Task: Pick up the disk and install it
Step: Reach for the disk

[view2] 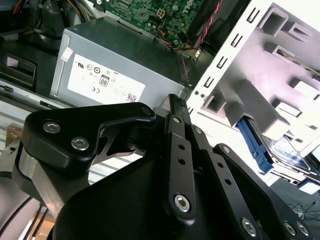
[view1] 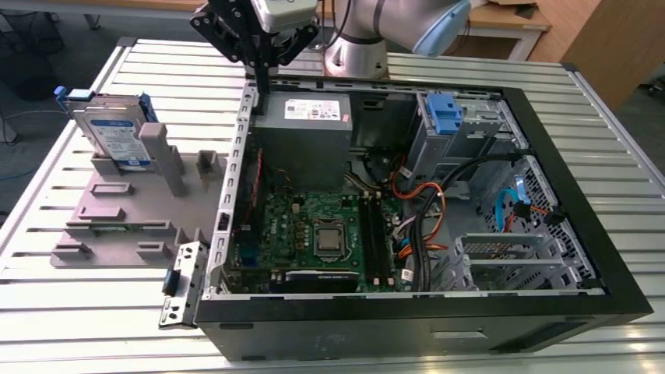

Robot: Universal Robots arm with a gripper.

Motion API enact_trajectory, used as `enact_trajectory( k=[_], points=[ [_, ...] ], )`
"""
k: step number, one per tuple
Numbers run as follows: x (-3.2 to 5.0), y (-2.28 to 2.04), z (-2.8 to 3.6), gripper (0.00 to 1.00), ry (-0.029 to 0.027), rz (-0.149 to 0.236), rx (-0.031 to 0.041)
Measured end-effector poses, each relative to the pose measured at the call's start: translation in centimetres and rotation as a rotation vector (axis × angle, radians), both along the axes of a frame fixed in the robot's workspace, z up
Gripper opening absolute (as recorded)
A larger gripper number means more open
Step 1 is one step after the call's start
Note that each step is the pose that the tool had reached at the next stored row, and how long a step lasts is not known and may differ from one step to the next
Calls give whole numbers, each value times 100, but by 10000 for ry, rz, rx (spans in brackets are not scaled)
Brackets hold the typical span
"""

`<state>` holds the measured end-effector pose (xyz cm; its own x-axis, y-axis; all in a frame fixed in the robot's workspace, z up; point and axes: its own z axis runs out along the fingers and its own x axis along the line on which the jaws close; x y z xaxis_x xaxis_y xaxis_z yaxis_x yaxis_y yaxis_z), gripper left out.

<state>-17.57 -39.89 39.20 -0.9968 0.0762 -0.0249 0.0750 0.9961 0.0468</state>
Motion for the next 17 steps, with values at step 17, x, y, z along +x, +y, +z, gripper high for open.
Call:
enact_trajectory(
  k=[17],
  points=[
    [-44,0,-1,11,0,-1,1]
  ],
)
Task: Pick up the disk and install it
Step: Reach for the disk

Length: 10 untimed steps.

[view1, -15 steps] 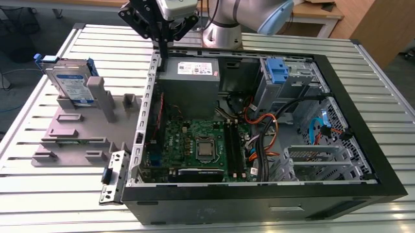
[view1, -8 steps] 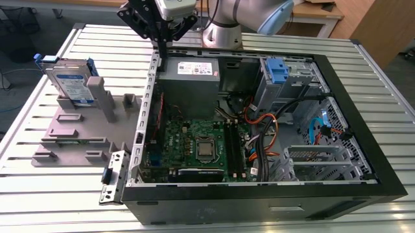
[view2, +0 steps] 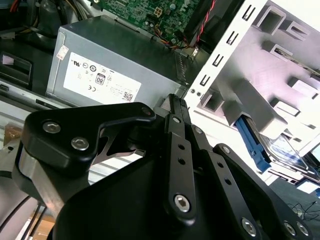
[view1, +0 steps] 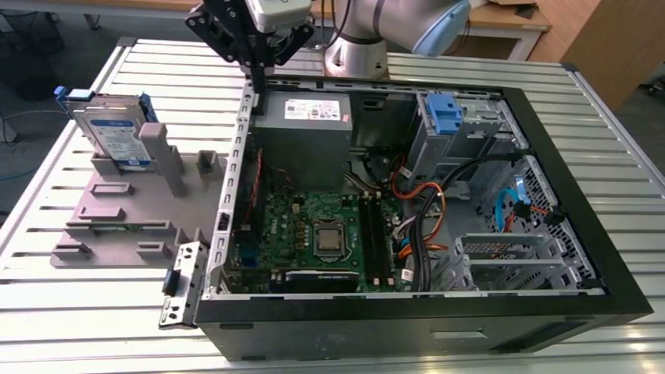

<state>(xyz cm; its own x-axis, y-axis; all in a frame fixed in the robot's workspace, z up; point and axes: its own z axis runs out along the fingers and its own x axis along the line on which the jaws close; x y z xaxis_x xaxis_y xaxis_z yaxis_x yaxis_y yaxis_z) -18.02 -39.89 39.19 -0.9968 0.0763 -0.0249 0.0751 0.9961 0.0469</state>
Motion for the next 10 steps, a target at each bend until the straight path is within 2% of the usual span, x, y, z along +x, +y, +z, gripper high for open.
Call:
enact_trajectory(
  k=[10],
  points=[
    [-37,0,-1,11,0,0,0]
  ],
)
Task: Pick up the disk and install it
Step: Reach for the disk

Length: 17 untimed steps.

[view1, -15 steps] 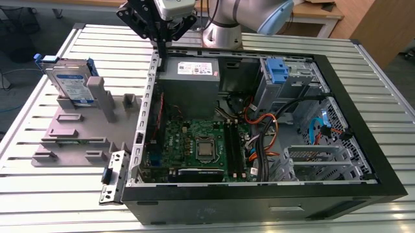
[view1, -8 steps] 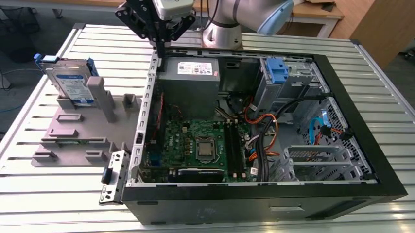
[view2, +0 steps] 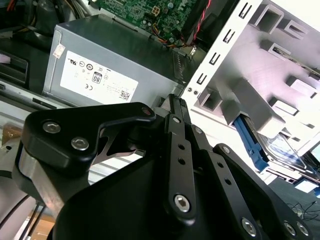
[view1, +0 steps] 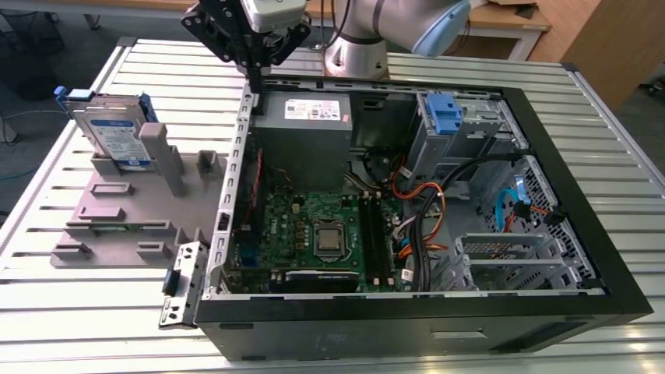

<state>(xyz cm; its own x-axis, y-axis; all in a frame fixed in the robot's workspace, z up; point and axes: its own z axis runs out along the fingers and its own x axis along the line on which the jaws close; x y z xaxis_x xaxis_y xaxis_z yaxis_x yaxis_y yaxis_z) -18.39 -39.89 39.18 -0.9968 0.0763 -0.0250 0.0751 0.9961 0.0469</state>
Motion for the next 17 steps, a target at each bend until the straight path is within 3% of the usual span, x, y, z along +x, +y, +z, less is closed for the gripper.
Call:
enact_trajectory(
  k=[7,17],
  points=[
    [-30,0,-1,11,1,0,-1],
    [-149,0,-9,11,0,1,0]
  ],
)
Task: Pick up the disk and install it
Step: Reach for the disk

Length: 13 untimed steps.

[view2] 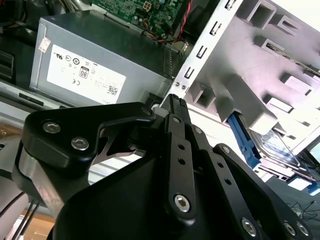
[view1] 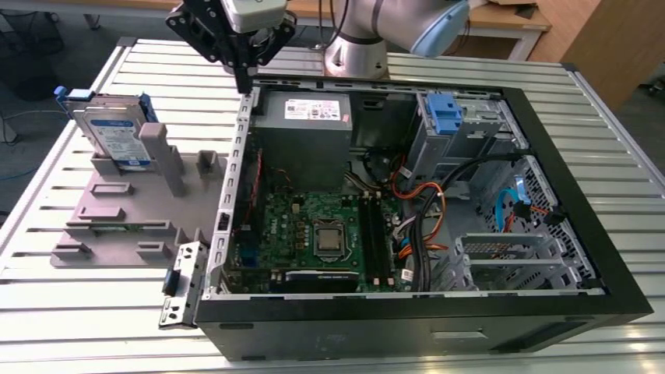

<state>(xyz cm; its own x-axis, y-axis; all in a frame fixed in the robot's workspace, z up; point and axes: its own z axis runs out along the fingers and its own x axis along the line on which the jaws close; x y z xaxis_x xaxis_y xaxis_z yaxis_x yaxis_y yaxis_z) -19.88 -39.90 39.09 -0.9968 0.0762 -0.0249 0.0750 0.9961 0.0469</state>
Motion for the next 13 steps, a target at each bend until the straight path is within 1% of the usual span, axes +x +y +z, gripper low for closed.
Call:
enact_trajectory(
  k=[9,13],
  points=[
    [-156,0,-11,11,0,-1,0],
    [-265,0,-20,11,0,-1,0]
  ],
)
